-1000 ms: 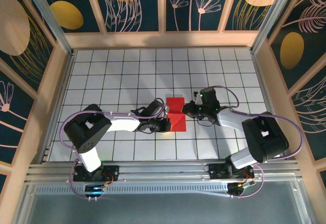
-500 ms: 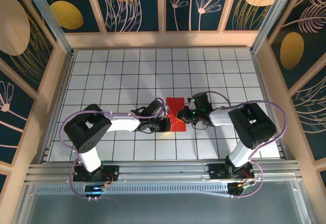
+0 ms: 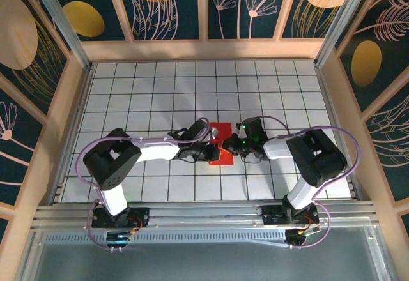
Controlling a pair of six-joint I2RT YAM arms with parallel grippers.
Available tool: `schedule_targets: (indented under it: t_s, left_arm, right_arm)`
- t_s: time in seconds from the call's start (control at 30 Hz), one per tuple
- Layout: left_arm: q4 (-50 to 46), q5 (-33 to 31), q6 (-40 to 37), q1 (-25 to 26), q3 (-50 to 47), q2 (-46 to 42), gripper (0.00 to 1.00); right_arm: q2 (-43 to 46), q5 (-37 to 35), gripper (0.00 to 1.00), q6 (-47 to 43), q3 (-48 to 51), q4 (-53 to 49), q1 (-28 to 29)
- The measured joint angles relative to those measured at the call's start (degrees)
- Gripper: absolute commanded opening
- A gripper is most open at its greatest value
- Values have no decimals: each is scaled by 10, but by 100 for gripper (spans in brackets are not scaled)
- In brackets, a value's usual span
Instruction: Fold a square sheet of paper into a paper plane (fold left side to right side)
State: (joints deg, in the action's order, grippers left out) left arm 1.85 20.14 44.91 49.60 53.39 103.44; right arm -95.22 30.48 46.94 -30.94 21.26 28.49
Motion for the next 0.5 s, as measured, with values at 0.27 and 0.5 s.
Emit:
schedule_targets:
  t_s: [0.27, 0.5]
  left_arm:
    - [0, 0, 0, -1, 31, 44, 0]
    - [3, 1, 2, -7, 35, 48, 0]
  right_arm:
    - [0, 0, 0, 0, 0, 0, 0]
    - [0, 0, 0, 0, 0, 0, 0]
